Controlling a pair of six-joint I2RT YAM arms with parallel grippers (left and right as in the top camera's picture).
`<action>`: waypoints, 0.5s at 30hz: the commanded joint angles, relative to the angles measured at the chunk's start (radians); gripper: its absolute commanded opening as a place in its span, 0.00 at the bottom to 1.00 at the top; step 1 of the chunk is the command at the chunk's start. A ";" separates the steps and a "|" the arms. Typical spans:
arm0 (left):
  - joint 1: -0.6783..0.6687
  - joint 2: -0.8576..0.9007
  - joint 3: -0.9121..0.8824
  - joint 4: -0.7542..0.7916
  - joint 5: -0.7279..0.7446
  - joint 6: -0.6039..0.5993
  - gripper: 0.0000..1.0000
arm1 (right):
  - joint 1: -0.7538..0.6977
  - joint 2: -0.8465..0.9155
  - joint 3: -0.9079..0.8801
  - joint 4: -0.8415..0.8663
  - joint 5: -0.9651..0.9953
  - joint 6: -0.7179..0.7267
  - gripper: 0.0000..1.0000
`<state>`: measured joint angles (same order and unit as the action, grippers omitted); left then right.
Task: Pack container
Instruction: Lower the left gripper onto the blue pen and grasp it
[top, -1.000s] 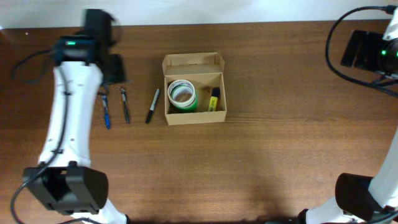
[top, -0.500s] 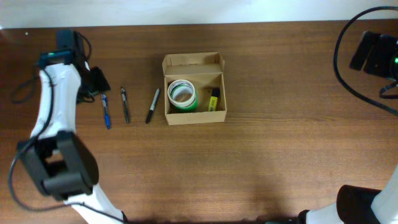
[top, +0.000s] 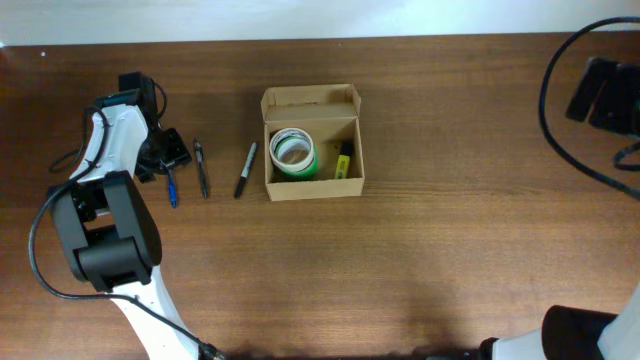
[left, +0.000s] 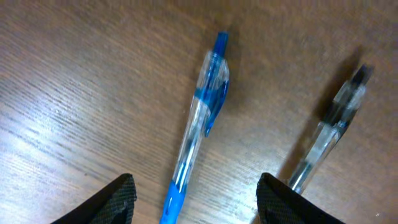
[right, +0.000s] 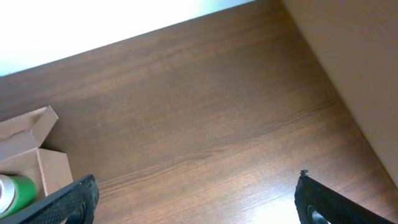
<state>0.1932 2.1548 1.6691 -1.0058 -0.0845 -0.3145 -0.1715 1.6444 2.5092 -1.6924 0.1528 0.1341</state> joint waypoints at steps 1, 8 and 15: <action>0.006 0.031 0.001 0.015 0.010 -0.030 0.62 | -0.008 -0.024 -0.002 -0.006 0.016 0.000 0.99; 0.006 0.050 0.001 0.032 0.011 -0.032 0.61 | -0.008 -0.033 -0.002 -0.006 0.017 0.000 0.99; 0.006 0.055 0.001 0.026 0.019 -0.009 0.56 | -0.008 -0.034 -0.002 -0.006 0.017 0.000 0.99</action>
<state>0.1932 2.1990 1.6691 -0.9783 -0.0811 -0.3363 -0.1715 1.6302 2.5092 -1.6924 0.1532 0.1341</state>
